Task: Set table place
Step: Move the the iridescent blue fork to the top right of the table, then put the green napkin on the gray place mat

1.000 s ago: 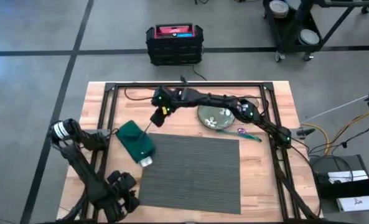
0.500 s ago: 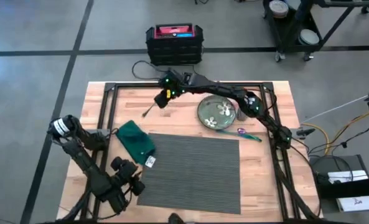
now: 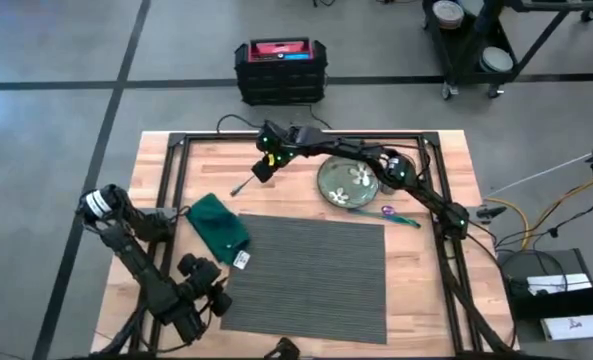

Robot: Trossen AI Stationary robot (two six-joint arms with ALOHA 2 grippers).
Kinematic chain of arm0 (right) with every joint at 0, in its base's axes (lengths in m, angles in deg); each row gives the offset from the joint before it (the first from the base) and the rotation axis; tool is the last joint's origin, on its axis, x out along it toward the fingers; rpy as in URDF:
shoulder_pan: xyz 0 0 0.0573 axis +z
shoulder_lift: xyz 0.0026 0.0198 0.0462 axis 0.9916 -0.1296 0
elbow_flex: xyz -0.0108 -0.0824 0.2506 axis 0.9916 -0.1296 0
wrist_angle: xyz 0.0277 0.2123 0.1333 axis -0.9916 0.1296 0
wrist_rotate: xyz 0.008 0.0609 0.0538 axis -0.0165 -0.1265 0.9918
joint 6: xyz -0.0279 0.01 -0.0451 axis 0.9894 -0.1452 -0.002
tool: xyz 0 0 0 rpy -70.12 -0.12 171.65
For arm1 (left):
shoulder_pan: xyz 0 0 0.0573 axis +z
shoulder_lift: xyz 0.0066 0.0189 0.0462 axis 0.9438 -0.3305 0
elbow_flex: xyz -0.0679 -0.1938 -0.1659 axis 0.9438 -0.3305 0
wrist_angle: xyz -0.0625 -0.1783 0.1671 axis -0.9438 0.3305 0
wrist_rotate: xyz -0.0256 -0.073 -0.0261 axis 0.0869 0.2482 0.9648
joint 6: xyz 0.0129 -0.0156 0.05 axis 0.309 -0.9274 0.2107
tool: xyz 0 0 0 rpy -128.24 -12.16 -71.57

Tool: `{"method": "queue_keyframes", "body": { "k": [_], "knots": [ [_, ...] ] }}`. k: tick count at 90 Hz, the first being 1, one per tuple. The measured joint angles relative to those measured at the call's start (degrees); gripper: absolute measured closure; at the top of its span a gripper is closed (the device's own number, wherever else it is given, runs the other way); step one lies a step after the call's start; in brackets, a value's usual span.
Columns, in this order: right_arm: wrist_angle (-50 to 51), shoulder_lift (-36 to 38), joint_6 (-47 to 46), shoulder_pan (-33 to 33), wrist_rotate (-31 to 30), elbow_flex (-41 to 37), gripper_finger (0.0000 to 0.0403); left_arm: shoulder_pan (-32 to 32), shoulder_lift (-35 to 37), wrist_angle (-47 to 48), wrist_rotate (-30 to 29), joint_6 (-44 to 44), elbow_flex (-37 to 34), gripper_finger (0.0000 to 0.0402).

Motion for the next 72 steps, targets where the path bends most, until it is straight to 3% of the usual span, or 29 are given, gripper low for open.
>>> {"method": "queue_keyframes", "body": {
  "k": [19, 33, 45, 53, 72],
  "knots": [
    [6.51, 2.41, 7.50, -1.60, 1.84, 0.46, 0.0232, 0.04, 2.08, 0.75, 5.11, 2.98, 0.75, 0.0287],
    [15.42, 7.19, 18.51, -1.00, 7.77, 0.59, 0.0188, 0.48, 6.27, 5.64, 5.23, 3.39, 1.79, 0.0287],
    [22.10, 9.39, 25.06, 3.41, 8.35, 0.59, 0.0172, 2.69, 10.78, 12.55, 4.92, 4.14, 1.84, 0.0287],
    [23.02, 9.96, 28.34, 7.48, 10.18, 0.08, 0.0167, 5.92, 13.64, 13.47, 4.56, 9.42, 0.78, 0.0287],
    [8.36, 9.94, 30.17, 18.83, 13.43, -8.64, 0.0178, 16.65, 19.24, 2.31, 6.58, 26.77, -7.59, 0.0287]
  ]
}}
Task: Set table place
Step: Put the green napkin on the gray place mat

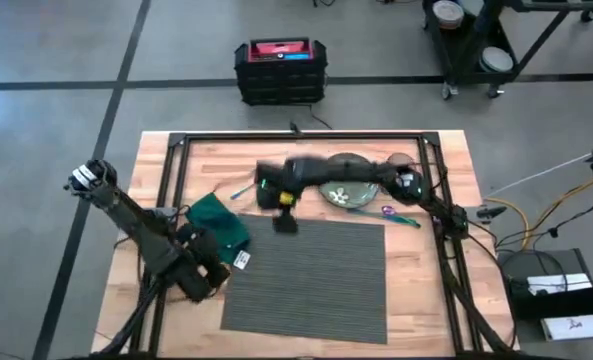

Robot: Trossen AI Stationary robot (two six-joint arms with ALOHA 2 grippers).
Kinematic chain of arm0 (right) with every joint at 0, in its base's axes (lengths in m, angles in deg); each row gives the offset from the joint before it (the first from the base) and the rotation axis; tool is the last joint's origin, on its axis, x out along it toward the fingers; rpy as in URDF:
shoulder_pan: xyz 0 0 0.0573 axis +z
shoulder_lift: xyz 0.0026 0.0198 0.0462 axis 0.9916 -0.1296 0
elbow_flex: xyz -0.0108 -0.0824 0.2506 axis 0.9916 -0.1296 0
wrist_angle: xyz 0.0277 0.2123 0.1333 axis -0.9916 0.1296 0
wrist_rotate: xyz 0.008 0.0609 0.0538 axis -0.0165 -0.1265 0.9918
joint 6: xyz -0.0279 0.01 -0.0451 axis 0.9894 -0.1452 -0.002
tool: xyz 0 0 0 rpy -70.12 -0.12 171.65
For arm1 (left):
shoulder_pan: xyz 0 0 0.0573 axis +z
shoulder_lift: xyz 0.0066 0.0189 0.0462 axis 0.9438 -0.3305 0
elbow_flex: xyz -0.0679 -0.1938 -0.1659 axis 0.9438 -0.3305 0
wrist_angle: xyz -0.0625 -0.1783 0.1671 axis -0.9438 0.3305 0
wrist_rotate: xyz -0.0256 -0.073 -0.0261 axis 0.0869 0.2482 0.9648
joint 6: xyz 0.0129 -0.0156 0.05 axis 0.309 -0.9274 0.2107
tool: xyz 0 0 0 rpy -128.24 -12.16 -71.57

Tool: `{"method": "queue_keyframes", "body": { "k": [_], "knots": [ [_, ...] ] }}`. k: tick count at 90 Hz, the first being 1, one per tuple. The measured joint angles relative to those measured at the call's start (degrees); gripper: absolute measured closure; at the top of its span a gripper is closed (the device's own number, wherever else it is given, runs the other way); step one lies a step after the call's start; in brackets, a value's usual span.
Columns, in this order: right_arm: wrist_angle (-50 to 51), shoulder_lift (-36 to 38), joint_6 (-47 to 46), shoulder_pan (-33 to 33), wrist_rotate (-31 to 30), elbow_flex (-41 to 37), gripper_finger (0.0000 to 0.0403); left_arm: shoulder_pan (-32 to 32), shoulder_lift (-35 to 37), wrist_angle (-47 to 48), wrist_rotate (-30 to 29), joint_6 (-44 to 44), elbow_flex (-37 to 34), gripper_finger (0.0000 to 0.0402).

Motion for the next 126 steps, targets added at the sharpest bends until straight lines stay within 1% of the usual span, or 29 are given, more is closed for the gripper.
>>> {"method": "queue_keyframes", "body": {
  "k": [10, 15, 23, 33, 44, 65, 70, 75, 80, 86, 90, 94, 100, 118, 126],
  "knots": [
    [-9.68, 0.00, -0.77, 4.98, 0.16, -7.23, 0.0189, 3.87, 2.23, -8.85, 3.89, 7.81, -5.91, 0.0287],
    [-14.47, 0.00, -2.15, 6.64, 0.21, -11.00, 0.0194, 4.76, 3.04, -11.72, 4.42, 10.06, -8.63, 0.0287],
    [-21.80, -0.02, -4.65, 8.25, -0.23, -16.59, 0.0201, 5.30, 3.92, -15.72, 4.34, 12.07, -12.12, 0.0287],
    [-28.70, -0.02, -6.85, 8.91, -0.46, -21.77, 0.0207, 5.34, 4.06, -18.04, 4.18, 13.20, -14.98, 0.0287],
    [-32.16, -0.11, -7.98, 8.44, -0.60, -24.42, 0.0211, 5.54, 2.74, -19.76, 2.76, 15.40, -17.27, 0.0287],
    [-34.13, -0.11, -7.04, 7.57, -0.75, -24.63, 0.0212, 5.71, -0.53, -24.71, -1.17, 17.03, -20.47, 0.0288],
    [-34.70, -0.11, -7.02, 7.55, -0.75, -24.63, 0.0213, 5.74, -1.37, -24.90, -1.71, 16.58, -20.45, 0.0291],
    [-34.86, -0.11, -6.94, 7.55, -0.74, -24.65, 0.0214, 5.76, -1.45, -24.98, -1.66, 16.62, -20.40, 0.0305],
    [-35.03, -0.11, -6.58, 7.58, -0.73, -24.65, 0.0215, 5.74, -1.75, -25.18, -1.97, 17.00, -20.30, 0.0331],
    [-34.93, -0.11, -6.48, 7.58, -0.72, -24.67, 0.0215, 5.76, -1.68, -24.87, -2.45, 17.10, -20.32, 0.0376],
    [-34.93, -0.11, -6.39, 7.58, -0.69, -24.67, 0.0215, 5.76, -1.61, -24.78, -2.46, 17.18, -20.32, 0.0390],
    [-34.93, -0.11, -6.44, 7.58, -0.69, -24.67, 0.0214, 5.76, -1.61, -23.90, -2.08, 16.95, -19.82, 0.0392],
    [-34.77, -0.11, -6.48, 7.58, -0.71, -24.67, 0.0213, 5.74, -0.98, -20.64, 0.45, 16.54, -17.60, 0.0397],
    [-34.40, -0.11, -6.63, 7.58, -0.69, -24.68, 0.0216, 5.43, -0.17, -7.90, 4.33, 15.87, -5.10, 0.0400],
    [-34.41, -0.11, -6.63, 7.58, -0.69, -24.68, 0.0217, 5.43, -0.15, -3.11, 6.31, 13.74, -0.50, 0.0400]
  ]
}}
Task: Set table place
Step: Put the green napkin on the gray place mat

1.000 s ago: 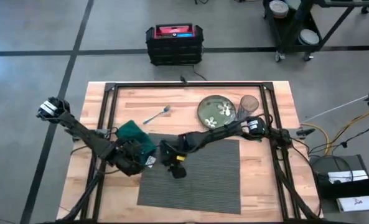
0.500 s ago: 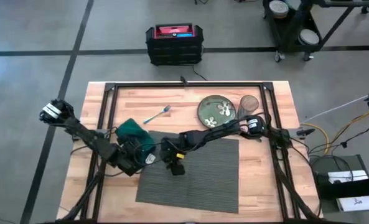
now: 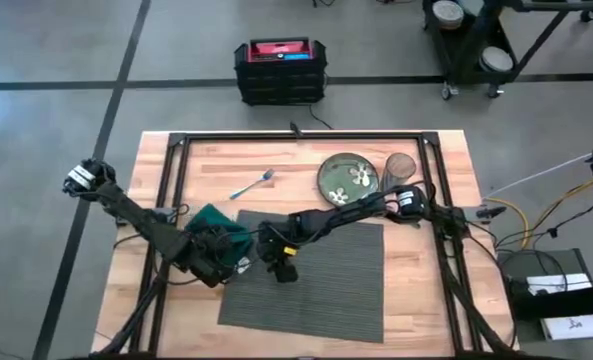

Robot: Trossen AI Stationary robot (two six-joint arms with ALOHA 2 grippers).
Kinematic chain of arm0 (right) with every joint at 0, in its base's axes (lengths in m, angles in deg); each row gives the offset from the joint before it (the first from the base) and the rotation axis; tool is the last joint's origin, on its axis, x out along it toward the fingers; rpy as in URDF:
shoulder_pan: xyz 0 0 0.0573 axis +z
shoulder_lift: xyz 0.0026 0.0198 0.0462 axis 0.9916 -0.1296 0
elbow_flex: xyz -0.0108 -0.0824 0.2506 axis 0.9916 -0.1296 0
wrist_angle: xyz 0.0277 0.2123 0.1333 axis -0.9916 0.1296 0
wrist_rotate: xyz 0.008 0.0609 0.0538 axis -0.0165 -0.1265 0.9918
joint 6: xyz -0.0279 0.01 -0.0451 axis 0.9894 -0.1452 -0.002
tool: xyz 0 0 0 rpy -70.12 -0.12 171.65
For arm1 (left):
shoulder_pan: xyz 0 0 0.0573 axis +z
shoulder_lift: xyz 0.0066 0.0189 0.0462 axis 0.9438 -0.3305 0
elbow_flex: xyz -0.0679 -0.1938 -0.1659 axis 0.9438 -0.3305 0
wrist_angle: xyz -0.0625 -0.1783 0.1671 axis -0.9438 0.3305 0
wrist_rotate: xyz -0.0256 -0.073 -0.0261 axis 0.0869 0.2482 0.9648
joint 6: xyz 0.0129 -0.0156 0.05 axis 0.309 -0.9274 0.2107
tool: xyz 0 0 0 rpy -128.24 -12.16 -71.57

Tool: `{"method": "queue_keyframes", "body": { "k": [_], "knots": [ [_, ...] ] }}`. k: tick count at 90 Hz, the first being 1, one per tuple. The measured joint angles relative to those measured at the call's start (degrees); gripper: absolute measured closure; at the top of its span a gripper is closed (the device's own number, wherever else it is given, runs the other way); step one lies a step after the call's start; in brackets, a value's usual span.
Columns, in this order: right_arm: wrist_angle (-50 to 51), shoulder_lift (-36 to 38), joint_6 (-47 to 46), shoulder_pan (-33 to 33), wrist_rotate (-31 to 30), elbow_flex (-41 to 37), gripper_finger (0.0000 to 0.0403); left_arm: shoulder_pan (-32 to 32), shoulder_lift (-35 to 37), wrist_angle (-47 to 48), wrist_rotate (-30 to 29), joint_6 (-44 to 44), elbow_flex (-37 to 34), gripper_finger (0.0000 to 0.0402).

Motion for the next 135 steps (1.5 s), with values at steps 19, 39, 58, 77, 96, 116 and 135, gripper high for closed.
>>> {"method": "queue_keyframes", "body": {
  "k": [19, 39, 58, 77, 96, 116, 135],
  "knots": [
    [-0.02, 0.00, -0.48, 0.00, 0.02, -0.01, 0.0216, 0.00, -0.66, -0.19, 1.12, -2.37, 0.87, 0.0400],
    [3.85, 1.03, -0.72, 0.26, 0.13, -0.06, 0.0220, -1.60, -1.75, -8.85, 5.31, -3.83, -2.26, 0.0401],
    [9.78, 6.34, 2.10, 0.24, 0.06, -0.04, 0.0220, -1.81, -1.83, -16.25, 3.63, -3.84, -1.61, 0.0401],
    [13.18, 9.66, 4.36, 0.24, 0.01, -0.04, 0.0223, -2.27, -2.03, -22.16, 0.96, 1.49, -1.24, 0.0401],
    [22.11, 10.68, 1.63, 0.82, -0.10, -1.53, 0.0237, -2.19, -2.03, -22.55, -0.88, 7.23, -1.30, 0.0402],
    [23.81, 13.64, -12.11, 4.33, -7.17, -12.97, 0.0266, -2.19, -2.03, -22.64, -0.91, 10.62, -1.35, 0.0402],
    [14.58, 20.56, -22.96, 10.78, -17.60, -25.92, 0.0299, -2.14, -2.03, -25.23, -1.91, 12.92, -1.74, 0.0402]
  ]
}}
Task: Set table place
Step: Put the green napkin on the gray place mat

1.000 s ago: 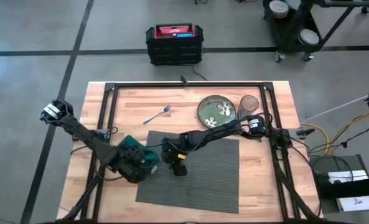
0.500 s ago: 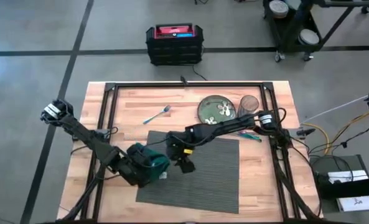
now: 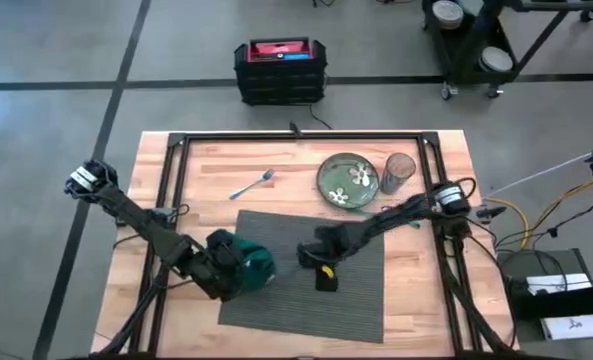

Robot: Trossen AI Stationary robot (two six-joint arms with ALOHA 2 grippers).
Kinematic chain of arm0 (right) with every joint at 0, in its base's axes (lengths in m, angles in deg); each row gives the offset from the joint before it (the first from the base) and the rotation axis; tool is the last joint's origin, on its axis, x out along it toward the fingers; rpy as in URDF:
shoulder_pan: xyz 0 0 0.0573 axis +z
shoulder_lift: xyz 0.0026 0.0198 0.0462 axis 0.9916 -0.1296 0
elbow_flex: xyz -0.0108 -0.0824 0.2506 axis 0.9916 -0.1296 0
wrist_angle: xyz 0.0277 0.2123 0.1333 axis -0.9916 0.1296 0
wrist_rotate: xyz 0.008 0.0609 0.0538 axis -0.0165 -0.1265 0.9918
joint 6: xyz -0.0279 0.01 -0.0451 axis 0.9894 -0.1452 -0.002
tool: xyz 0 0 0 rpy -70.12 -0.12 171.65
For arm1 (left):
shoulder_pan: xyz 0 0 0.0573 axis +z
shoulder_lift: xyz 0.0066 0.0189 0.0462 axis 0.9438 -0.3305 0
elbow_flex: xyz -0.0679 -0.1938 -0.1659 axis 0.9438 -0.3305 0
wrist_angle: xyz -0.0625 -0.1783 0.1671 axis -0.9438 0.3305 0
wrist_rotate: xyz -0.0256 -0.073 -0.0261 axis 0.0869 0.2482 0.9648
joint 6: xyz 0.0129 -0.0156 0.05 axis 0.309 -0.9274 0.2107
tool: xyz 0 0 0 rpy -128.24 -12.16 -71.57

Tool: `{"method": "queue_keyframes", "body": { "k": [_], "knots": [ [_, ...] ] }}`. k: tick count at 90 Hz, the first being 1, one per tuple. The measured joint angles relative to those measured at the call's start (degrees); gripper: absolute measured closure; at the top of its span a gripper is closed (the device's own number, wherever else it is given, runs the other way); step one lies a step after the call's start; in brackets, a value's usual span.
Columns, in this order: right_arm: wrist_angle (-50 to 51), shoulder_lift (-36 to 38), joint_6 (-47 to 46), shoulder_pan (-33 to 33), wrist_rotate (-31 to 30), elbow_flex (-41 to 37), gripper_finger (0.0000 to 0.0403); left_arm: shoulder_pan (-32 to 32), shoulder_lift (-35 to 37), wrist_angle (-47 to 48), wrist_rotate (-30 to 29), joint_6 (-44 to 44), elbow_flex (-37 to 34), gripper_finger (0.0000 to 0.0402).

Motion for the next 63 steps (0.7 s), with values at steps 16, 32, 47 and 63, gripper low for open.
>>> {"method": "queue_keyframes", "body": {
  "k": [16, 32, 47, 63],
  "knots": [
    [-6.50, 1.21, -5.75, 1.73, -1.02, -4.13, 0.0319, -0.09, 0.17, -2.46, 6.32, 2.09, 1.07, 0.0401],
    [-8.66, 1.08, -6.46, 2.24, -0.60, -4.34, 0.0334, 0.00, -1.11, -6.26, 5.95, -1.34, -0.15, 0.0398],
    [-9.76, 0.99, -5.43, 2.36, -0.46, -4.34, 0.0345, 0.00, -4.15, -9.29, 9.52, -7.44, -1.47, 0.0353],
    [-9.81, 0.97, -4.91, 2.38, -0.41, -4.36, 0.0350, 0.08, -3.42, -9.88, 14.12, -5.22, 0.11, 0.0274]
  ]
}}
